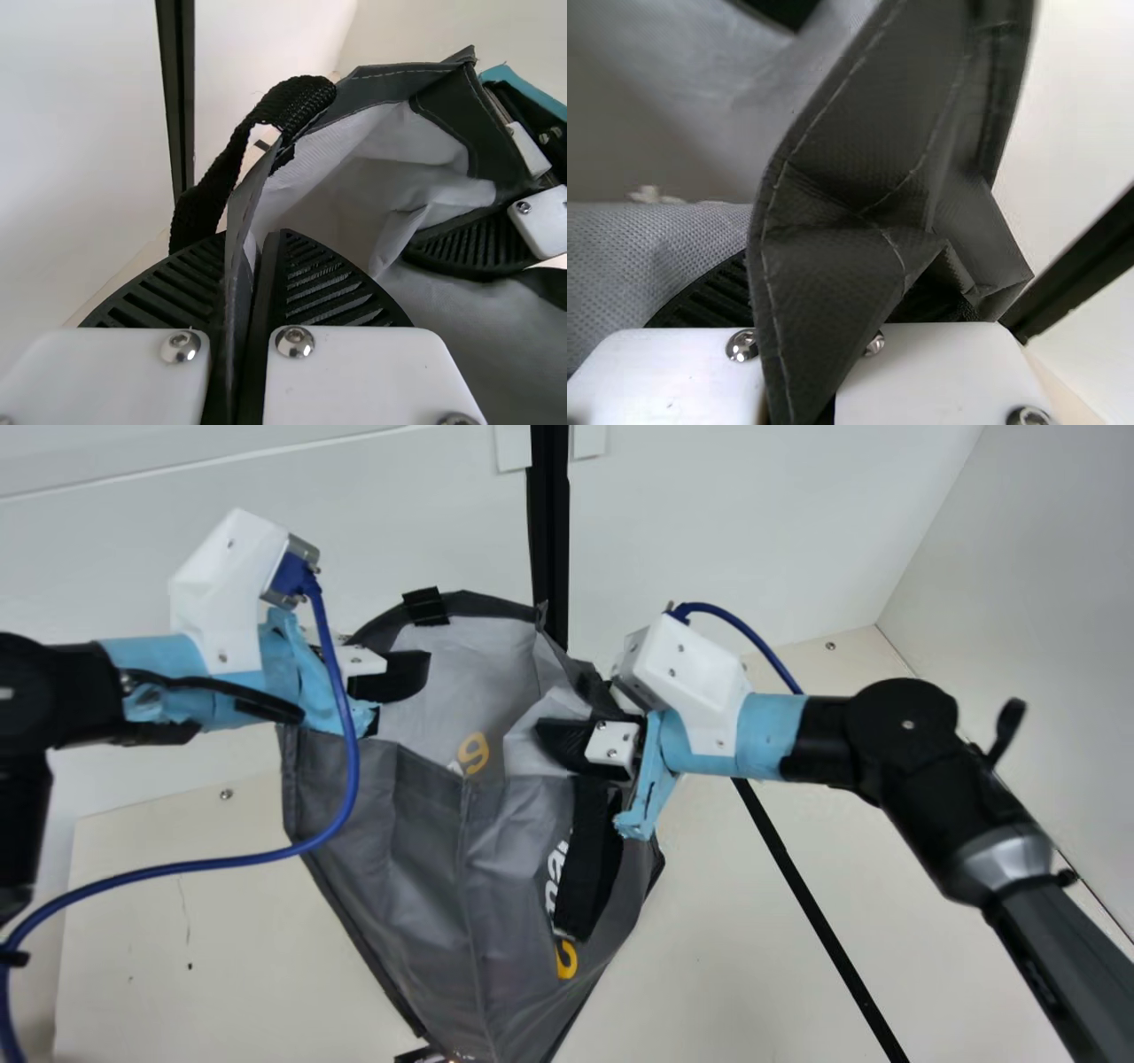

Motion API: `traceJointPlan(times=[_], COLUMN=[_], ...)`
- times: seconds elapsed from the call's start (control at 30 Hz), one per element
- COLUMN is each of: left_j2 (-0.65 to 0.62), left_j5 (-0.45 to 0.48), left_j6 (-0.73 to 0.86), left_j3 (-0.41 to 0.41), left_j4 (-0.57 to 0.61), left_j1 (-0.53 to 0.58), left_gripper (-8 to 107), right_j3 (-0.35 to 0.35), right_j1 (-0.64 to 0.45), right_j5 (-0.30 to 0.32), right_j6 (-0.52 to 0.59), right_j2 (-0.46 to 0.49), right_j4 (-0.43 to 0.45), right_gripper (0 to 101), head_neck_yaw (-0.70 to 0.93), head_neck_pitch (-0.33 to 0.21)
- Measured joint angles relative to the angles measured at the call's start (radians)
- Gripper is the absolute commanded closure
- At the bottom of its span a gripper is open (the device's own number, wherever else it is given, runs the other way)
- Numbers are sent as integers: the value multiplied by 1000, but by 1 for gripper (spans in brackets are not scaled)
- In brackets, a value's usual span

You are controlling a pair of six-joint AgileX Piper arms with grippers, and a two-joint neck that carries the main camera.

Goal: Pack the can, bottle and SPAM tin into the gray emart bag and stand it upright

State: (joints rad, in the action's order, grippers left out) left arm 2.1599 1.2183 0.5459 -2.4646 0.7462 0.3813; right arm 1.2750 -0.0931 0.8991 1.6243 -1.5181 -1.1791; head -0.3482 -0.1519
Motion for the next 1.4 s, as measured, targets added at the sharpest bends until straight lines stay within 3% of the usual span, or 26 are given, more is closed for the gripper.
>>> traceJointPlan(times=[0.23, 0.4, 0.63, 0.97, 1.4], left_j2=[92, 125, 126, 87, 74], left_j5=[-2, -2, 2, 2, 2], left_j6=[-21, -36, -49, -76, -86], left_j3=[-64, -96, -102, -83, -75], left_j4=[-18, -31, -52, -88, -97], left_j1=[10, 17, 24, 36, 41], left_gripper=[107, 107, 107, 107, 107], right_j3=[1, -2, -18, -46, -46], right_j1=[18, 20, 5, -16, -17], right_j5=[-110, -138, -127, -55, -58], right_j6=[72, 94, 93, 55, 55], right_j2=[-87, -117, -112, -59, -57], right_j4=[25, 31, 30, 47, 51], right_gripper=[101, 101, 101, 101, 101], head_neck_yaw=[0, 0, 0, 0, 2], head_neck_pitch=[0, 0, 0, 0, 0])
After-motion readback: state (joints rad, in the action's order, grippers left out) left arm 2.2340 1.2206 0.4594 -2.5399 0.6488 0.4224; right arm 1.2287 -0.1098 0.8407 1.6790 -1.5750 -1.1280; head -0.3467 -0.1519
